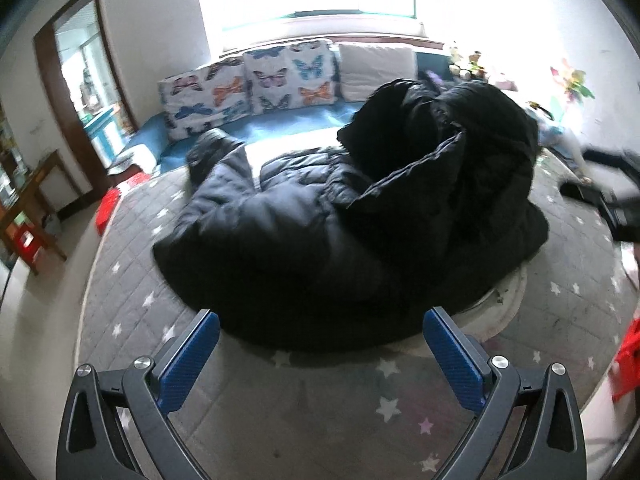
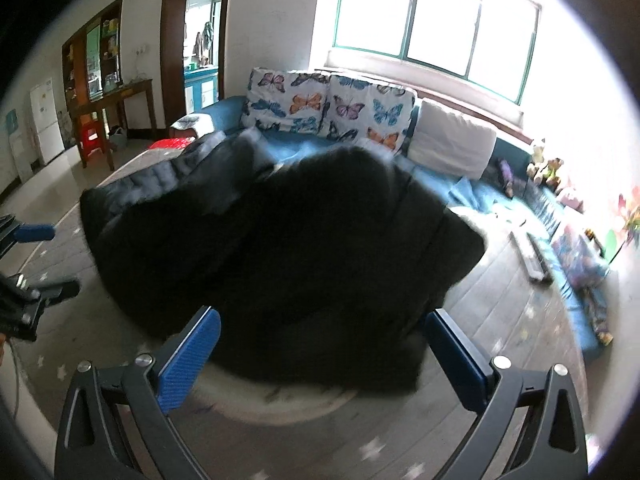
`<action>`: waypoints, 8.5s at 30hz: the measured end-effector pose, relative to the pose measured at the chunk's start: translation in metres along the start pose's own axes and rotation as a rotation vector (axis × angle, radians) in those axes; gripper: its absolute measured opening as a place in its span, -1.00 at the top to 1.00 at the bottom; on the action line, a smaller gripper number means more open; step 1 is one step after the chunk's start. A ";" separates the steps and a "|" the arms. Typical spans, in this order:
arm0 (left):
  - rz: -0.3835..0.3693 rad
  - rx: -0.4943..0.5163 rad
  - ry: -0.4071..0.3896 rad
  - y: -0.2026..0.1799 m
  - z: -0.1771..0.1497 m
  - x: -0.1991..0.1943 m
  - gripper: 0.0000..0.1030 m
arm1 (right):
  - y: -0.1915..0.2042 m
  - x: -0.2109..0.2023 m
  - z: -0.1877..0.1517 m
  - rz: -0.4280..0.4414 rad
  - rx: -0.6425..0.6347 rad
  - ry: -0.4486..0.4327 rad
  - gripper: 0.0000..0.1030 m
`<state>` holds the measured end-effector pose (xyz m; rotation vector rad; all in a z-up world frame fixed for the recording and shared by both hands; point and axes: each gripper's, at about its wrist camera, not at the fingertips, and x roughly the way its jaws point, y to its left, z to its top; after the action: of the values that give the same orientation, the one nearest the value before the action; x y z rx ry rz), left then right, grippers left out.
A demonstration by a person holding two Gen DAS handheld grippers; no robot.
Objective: Fold large clothes
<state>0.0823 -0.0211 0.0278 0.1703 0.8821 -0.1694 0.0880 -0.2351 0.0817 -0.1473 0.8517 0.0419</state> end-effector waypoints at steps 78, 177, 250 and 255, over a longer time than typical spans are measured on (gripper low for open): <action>-0.386 0.095 0.273 -0.011 -0.056 0.053 -0.38 | 0.018 0.054 -0.123 0.275 -0.140 0.446 -0.07; 0.136 -0.689 0.264 0.383 -0.028 0.176 0.40 | -0.112 0.190 -0.045 0.168 0.321 0.518 -0.10; -0.465 0.151 0.122 -0.084 -0.103 0.004 -0.27 | 0.080 0.035 -0.104 0.451 -0.302 0.373 0.01; -0.428 0.195 0.162 -0.098 -0.126 0.020 -0.27 | 0.087 0.040 -0.086 0.497 -0.247 0.300 0.01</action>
<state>-0.0209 -0.0910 -0.0742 0.1763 1.0563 -0.6491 0.0418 -0.1622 -0.0144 -0.1730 1.1656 0.6048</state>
